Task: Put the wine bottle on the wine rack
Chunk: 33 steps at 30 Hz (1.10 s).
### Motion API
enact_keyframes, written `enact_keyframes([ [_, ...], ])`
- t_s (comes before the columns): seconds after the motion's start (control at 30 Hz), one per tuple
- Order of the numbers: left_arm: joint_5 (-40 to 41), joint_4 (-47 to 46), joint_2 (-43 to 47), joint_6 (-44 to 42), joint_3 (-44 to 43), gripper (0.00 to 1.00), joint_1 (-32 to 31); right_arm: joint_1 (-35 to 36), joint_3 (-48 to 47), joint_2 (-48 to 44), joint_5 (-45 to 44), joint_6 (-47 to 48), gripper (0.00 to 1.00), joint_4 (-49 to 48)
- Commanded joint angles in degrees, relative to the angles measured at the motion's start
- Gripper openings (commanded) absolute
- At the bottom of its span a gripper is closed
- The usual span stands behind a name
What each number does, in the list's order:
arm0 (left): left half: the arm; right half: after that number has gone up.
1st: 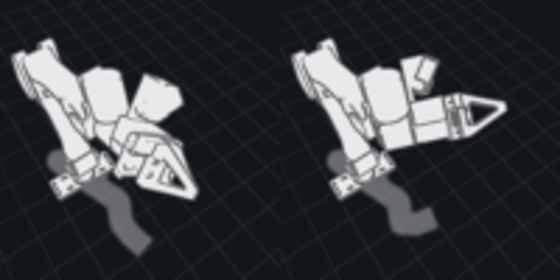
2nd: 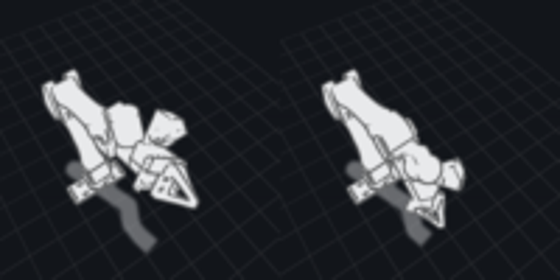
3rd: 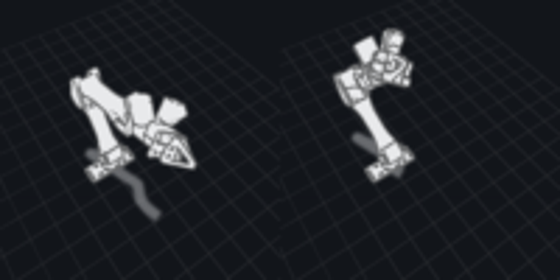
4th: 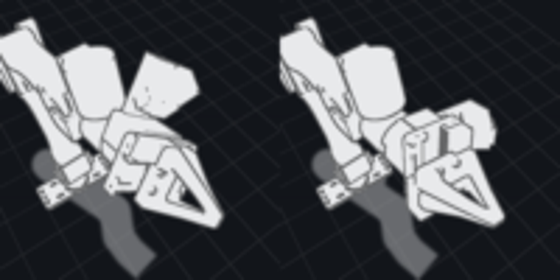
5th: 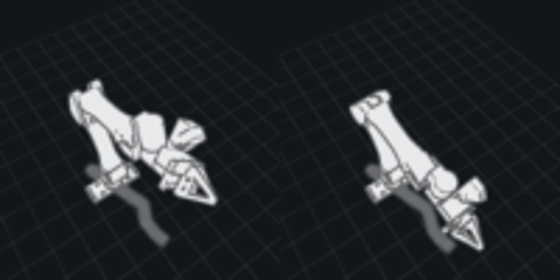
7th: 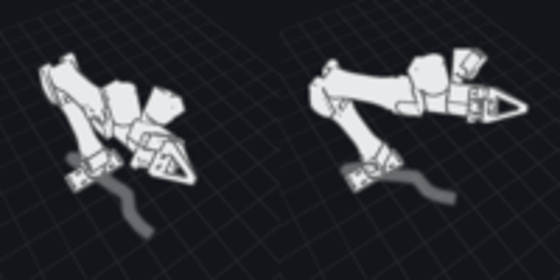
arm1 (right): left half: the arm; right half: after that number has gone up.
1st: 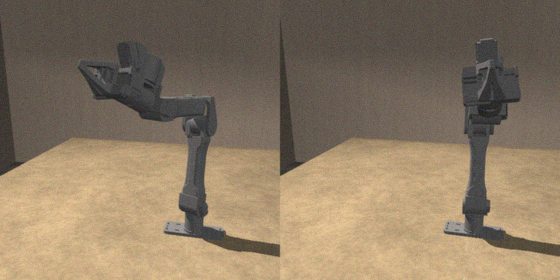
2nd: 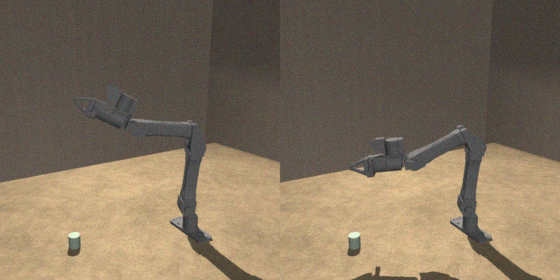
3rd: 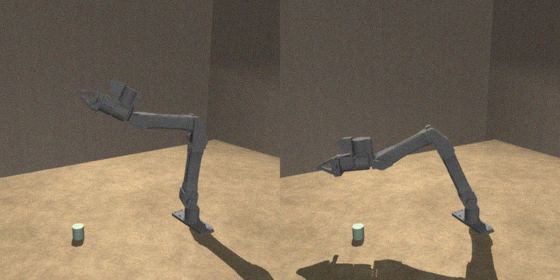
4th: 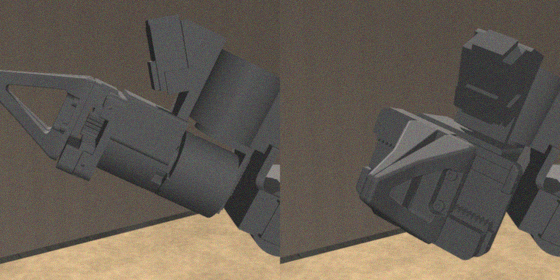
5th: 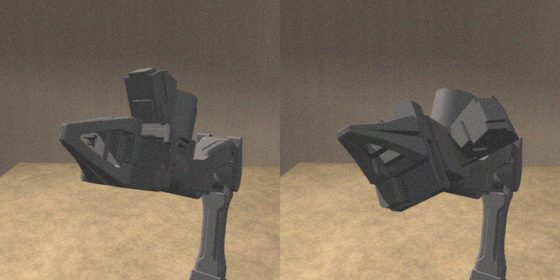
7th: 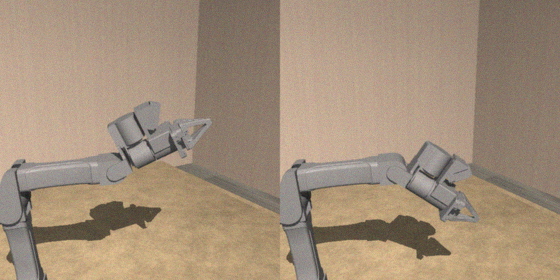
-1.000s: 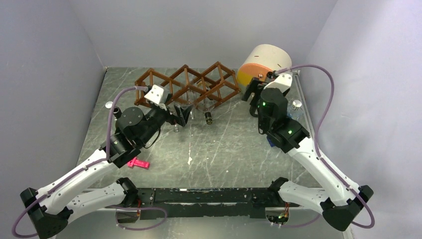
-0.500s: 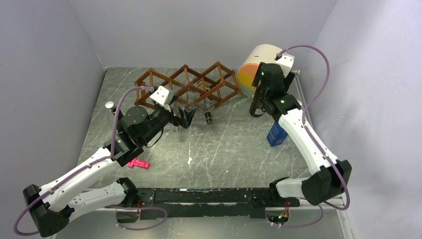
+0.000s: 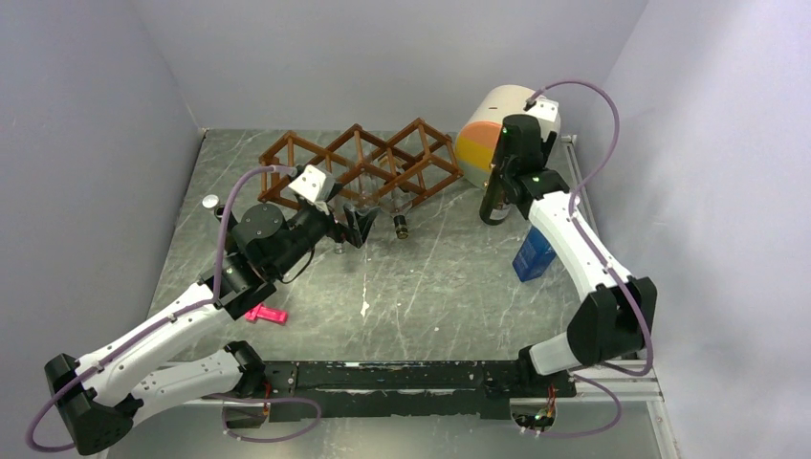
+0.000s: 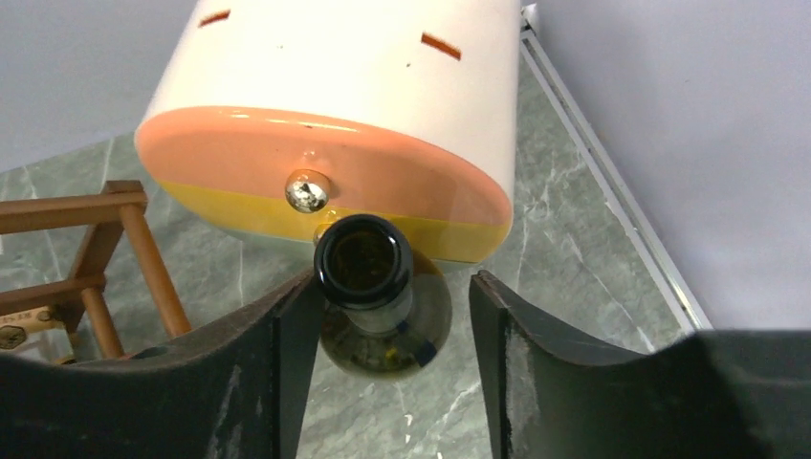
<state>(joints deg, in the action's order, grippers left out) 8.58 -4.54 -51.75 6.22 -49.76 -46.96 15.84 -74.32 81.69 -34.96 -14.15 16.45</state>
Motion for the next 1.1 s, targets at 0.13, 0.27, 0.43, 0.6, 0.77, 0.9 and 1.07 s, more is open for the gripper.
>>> enact_keyframes([
  [0.13,-1.20,-1.90,0.11,-0.22,-0.32,0.98,0.38,-0.76,-2.14,3.89,2.54,5.31,0.49,-2.06],
  [0.27,-1.20,-1.71,-0.25,-0.31,-0.51,0.98,0.37,-0.80,-1.86,3.43,2.10,7.65,0.38,-2.40],
  [0.43,-1.20,-1.80,-0.30,-0.30,-0.44,0.98,0.38,-0.65,-1.36,1.94,1.72,10.20,0.15,-2.42],
  [0.6,-1.11,-1.83,-0.58,-0.33,-0.50,0.98,0.38,1.47,-1.71,-0.14,1.86,10.98,0.00,-0.23],
  [0.77,-1.41,-1.96,-1.11,-0.46,-0.49,0.98,0.36,3.54,-0.47,-4.63,8.95,9.20,0.00,3.08],
  [0.9,-2.45,-2.50,-1.95,0.23,-0.26,0.98,0.38,3.62,1.91,-9.93,18.14,6.80,0.00,4.22],
  [1.07,-8.36,-3.78,-3.85,-0.60,0.47,0.98,0.38,3.67,4.78,-15.77,28.03,4.59,0.00,6.07],
])
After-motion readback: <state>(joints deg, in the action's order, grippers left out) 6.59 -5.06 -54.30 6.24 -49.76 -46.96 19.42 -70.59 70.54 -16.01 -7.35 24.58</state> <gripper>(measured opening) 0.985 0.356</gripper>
